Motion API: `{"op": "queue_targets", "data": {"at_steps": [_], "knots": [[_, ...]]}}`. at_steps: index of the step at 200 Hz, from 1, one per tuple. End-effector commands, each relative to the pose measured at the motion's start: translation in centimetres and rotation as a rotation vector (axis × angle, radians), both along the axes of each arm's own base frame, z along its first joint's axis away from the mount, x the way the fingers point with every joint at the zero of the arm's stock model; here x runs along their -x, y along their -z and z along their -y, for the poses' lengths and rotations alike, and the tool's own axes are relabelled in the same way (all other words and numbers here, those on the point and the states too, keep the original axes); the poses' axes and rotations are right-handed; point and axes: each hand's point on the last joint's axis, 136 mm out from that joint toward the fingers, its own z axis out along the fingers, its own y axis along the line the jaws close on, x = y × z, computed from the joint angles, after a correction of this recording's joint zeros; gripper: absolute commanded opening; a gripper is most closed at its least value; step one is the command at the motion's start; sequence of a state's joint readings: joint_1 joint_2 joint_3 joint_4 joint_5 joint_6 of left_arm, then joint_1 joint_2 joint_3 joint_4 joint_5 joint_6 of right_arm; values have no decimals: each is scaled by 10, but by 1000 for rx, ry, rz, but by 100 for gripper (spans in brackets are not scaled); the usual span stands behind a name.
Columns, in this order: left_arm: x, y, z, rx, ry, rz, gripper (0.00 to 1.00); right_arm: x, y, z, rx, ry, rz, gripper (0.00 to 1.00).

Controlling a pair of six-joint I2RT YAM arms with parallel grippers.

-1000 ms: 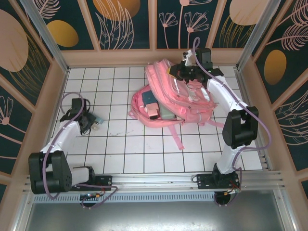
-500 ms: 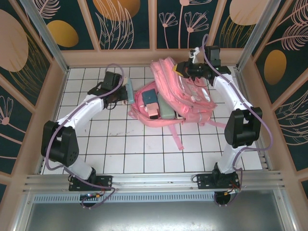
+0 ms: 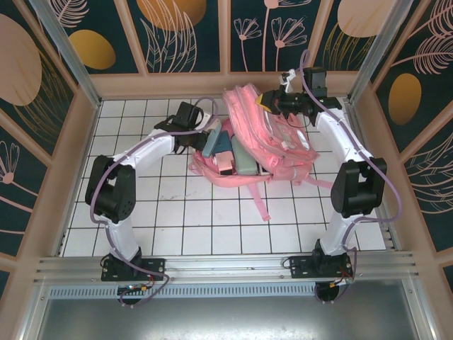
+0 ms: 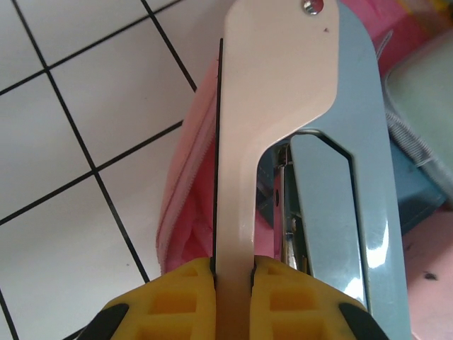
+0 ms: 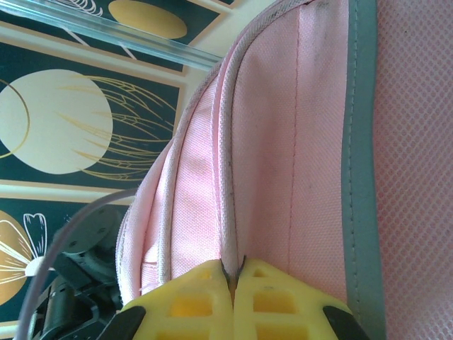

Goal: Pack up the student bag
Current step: Place a glasses case in the student bag.

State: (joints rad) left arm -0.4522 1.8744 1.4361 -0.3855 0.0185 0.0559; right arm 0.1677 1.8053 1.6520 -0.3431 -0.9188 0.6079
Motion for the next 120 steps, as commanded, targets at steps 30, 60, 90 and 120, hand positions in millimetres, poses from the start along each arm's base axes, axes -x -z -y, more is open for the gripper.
{"op": "queue_targets", "data": {"at_steps": [30,60,90,120], "knots": [[-32,-24,38,-63,139,143,0,13,-70,5,-50,-33,197,0],[-44,-23,56,-52,173,123,0,15,-67,5,-49,-33,189,0],[-49,-23,80,-43,207,110,0,16,-66,6,-47,-29,184,0],[-45,-33,100,11,175,60,0,15,-66,7,-42,-22,185,0]]}}
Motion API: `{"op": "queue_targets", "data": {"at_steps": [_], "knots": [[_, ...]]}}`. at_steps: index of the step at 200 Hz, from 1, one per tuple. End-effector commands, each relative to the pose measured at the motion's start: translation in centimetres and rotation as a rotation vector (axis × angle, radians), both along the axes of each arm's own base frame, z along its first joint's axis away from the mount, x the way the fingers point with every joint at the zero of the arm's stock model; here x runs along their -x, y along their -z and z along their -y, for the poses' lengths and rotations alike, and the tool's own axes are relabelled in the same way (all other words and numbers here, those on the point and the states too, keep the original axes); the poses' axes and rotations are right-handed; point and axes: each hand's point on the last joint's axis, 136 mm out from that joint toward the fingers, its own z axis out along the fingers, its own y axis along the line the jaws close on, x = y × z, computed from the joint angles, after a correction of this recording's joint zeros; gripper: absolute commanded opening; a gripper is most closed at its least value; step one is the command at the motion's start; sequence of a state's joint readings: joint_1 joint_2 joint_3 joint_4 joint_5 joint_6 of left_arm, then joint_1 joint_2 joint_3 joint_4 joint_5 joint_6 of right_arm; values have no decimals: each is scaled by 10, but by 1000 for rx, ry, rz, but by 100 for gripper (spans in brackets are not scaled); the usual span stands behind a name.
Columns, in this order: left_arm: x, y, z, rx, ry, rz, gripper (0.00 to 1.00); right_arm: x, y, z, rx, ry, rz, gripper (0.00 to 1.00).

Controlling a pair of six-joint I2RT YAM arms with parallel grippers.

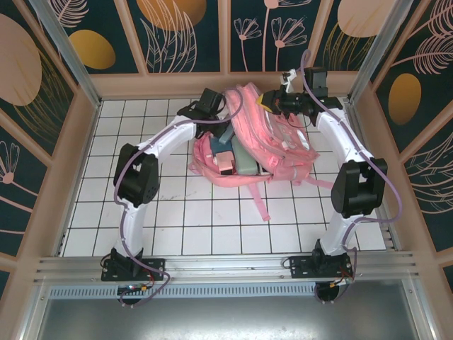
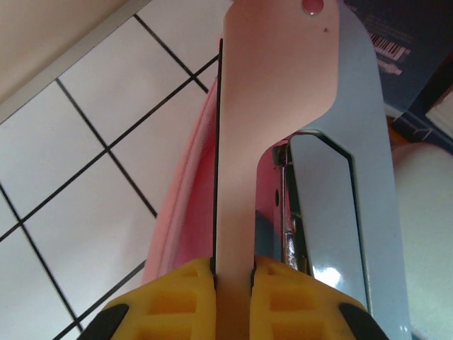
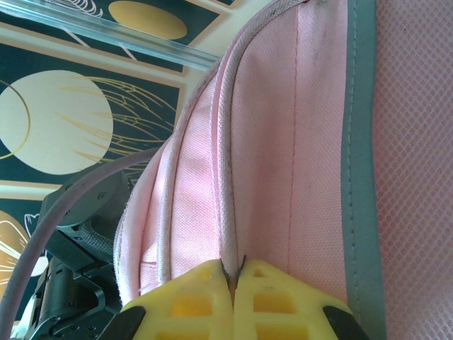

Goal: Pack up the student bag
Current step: Place a glasses case in the student bag.

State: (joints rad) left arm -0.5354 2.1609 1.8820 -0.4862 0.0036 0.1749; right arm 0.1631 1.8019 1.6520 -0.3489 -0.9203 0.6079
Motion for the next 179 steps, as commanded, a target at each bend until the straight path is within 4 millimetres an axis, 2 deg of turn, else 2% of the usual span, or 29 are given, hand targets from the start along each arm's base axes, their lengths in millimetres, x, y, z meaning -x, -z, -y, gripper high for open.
{"op": "queue_targets", "data": {"at_steps": [1,35,69,133,158,170,179], "knots": [[9,-17,23,58,9,-42,0,15,-65,5,-41,-25,188,0],[25,-23,39,160,-72,-198,0,13,-63,5,-41,-19,186,0],[52,-25,66,254,-92,-323,0,11,-61,5,-44,-18,183,0],[85,-10,93,354,-188,-444,0,13,-55,5,-45,-15,176,0],[90,4,95,346,-229,-468,13,13,-55,5,-45,-14,177,0],[91,7,94,346,-241,-478,16,13,-53,5,-43,-14,173,0],[91,5,94,354,-242,-473,27,13,-52,6,-43,-14,171,0]]}}
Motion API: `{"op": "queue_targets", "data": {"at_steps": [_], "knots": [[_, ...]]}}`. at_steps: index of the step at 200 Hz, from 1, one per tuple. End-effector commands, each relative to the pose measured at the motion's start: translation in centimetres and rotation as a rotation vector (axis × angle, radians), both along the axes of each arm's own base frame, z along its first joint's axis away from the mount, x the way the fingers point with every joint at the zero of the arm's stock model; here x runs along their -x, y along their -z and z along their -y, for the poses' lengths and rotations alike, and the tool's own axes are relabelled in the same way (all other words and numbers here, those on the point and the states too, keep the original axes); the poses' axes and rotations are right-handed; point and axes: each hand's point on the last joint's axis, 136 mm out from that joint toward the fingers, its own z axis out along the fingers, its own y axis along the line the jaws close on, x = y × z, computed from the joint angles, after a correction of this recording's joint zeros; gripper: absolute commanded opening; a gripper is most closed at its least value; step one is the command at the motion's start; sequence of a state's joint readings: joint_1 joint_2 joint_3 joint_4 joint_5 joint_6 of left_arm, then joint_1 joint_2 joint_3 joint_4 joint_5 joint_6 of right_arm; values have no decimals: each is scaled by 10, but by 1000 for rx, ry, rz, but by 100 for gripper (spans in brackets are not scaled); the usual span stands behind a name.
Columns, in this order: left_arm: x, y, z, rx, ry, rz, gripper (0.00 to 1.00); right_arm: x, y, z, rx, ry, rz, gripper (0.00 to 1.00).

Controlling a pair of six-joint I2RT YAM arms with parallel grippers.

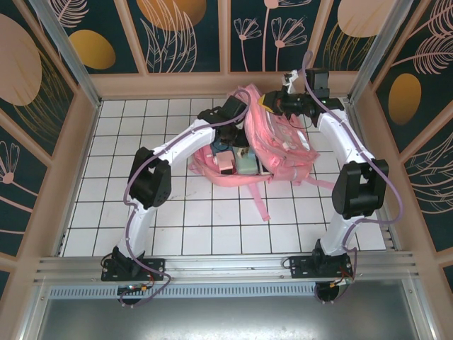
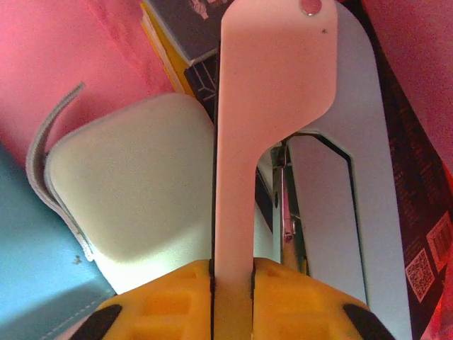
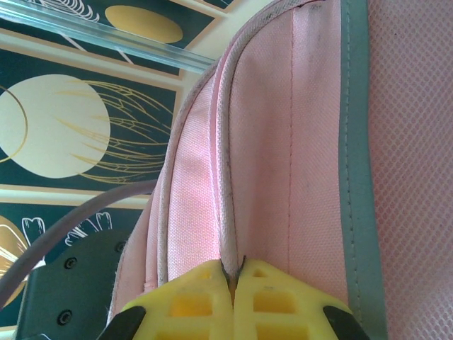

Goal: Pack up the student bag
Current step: Place a glasses case in the student bag, then close the student bag at the center of the table.

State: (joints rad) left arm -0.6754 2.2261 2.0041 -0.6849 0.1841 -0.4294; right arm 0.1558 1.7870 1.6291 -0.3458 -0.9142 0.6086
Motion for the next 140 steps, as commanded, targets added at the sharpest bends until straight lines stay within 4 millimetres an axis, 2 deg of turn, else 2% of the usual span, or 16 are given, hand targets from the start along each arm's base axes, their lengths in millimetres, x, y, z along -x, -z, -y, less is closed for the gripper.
{"op": "queue_targets", "data": {"at_steps": [1,12,24,50,74,94,106,140], "knots": [[13,-10,13,52,-12,-23,29,11,-54,1,-46,-27,176,0],[13,-15,12,59,-20,-10,42,12,-53,1,-44,-27,175,0],[12,-23,11,73,-32,5,50,12,-50,1,-43,-25,170,0],[15,-39,8,94,-44,24,51,13,-50,2,-39,-22,173,0],[15,-50,-12,41,-85,69,50,13,-49,3,-26,-12,173,0],[12,-54,-41,-25,-145,105,50,11,-43,7,-1,10,164,0],[11,-53,-62,-52,-187,113,50,11,-37,9,19,25,156,3],[9,-41,-129,-94,-315,111,50,15,-29,17,69,68,149,30]]}}
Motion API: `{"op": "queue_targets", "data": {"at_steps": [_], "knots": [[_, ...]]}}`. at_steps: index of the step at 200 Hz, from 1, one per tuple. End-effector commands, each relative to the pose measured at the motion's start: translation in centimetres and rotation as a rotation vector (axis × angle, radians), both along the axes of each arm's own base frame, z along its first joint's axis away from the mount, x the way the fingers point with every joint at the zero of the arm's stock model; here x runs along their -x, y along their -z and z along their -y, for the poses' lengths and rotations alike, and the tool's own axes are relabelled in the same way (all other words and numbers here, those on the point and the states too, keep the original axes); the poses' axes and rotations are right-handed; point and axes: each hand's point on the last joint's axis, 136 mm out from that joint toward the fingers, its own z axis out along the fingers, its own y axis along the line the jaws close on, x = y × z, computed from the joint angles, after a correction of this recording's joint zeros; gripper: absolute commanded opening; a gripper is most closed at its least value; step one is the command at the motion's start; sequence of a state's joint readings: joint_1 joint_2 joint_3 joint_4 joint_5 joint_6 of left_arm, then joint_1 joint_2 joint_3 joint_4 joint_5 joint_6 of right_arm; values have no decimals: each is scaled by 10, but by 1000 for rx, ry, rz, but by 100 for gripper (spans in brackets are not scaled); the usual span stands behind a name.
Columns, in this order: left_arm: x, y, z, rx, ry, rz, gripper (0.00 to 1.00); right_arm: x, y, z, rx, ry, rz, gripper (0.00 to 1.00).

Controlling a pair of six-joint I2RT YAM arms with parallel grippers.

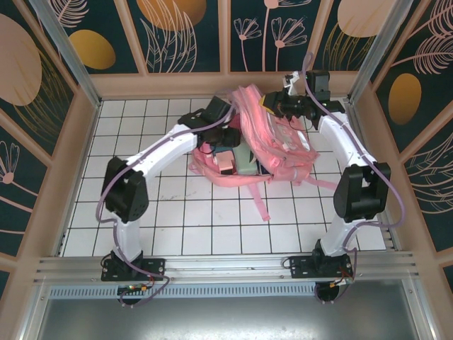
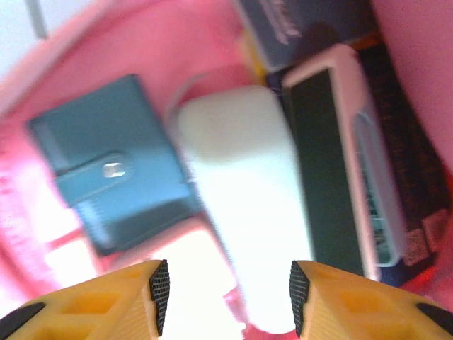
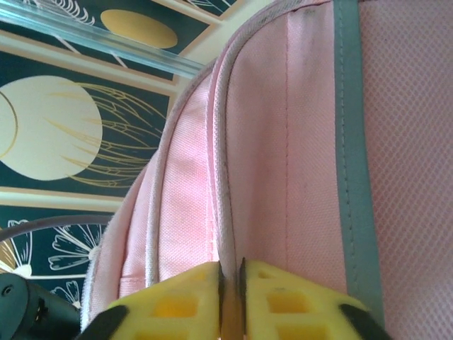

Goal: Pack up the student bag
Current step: Close the student bag at the center of the table, then rotate the student bag at the top-center of the table.

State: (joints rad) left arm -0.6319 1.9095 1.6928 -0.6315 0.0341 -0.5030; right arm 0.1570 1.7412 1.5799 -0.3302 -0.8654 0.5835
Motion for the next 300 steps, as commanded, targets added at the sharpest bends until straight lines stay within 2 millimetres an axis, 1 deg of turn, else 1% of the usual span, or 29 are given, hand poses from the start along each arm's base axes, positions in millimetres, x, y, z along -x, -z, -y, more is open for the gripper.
{"op": "queue_targets", "data": {"at_steps": [1,7,19,34,42,54,74,101,126,143,151,168,176,189,200,215,234,248,261,275,280,284,290,298,300], "knots": [[-8,6,-57,-58,-130,19,50,11,-28,11,37,37,110,31],[-9,10,-66,-62,-143,19,50,12,-28,14,48,51,112,36],[-13,17,-82,-72,-173,22,56,15,-26,17,69,72,114,46],[-20,25,-91,-83,-169,20,58,21,-25,23,91,100,120,56],[-25,30,-95,-97,-170,20,59,25,-25,24,99,111,125,59],[-33,39,-97,-108,-163,14,59,33,-23,28,105,130,119,60],[-49,58,-101,-121,-154,-4,61,50,-6,28,117,137,88,59],[-66,87,-98,-116,-126,-61,62,81,32,23,159,139,19,57],[-82,101,-99,-150,-122,-64,61,113,68,15,186,127,-47,53],[-89,113,-98,-151,-111,-83,53,134,90,7,187,115,-95,50],[-90,118,-95,-146,-99,-91,46,143,99,2,185,103,-112,49],[-88,128,-92,-136,-85,-115,19,161,121,-6,195,88,-156,44],[-87,129,-94,-137,-95,-115,0,169,131,-11,188,76,-173,43],[-84,128,-102,-153,-131,-100,0,177,148,-16,196,63,-200,42],[-80,125,-112,-167,-169,-82,0,178,160,-15,213,65,-219,40],[-70,119,-129,-184,-220,-70,0,171,169,-14,243,75,-217,39],[-52,110,-145,-192,-267,-49,0,155,176,-8,301,99,-204,36],[-35,103,-153,-180,-290,-43,0,140,183,1,328,128,-213,33],[-16,101,-160,-167,-315,-51,0,126,187,11,342,160,-211,32],[2,94,-164,-126,-338,-46,0,109,190,21,358,198,-203,32],[10,99,-164,-109,-345,-65,0,102,189,24,362,210,-197,32],[15,89,-162,-72,-346,-47,0,97,190,27,367,219,-196,32],[24,90,-160,-33,-346,-57,0,89,191,30,372,229,-192,32],[34,86,-156,20,-353,-54,0,78,191,33,378,237,-187,32],[34,82,-153,37,-352,-47,0,76,192,34,379,240,-188,31]]}}
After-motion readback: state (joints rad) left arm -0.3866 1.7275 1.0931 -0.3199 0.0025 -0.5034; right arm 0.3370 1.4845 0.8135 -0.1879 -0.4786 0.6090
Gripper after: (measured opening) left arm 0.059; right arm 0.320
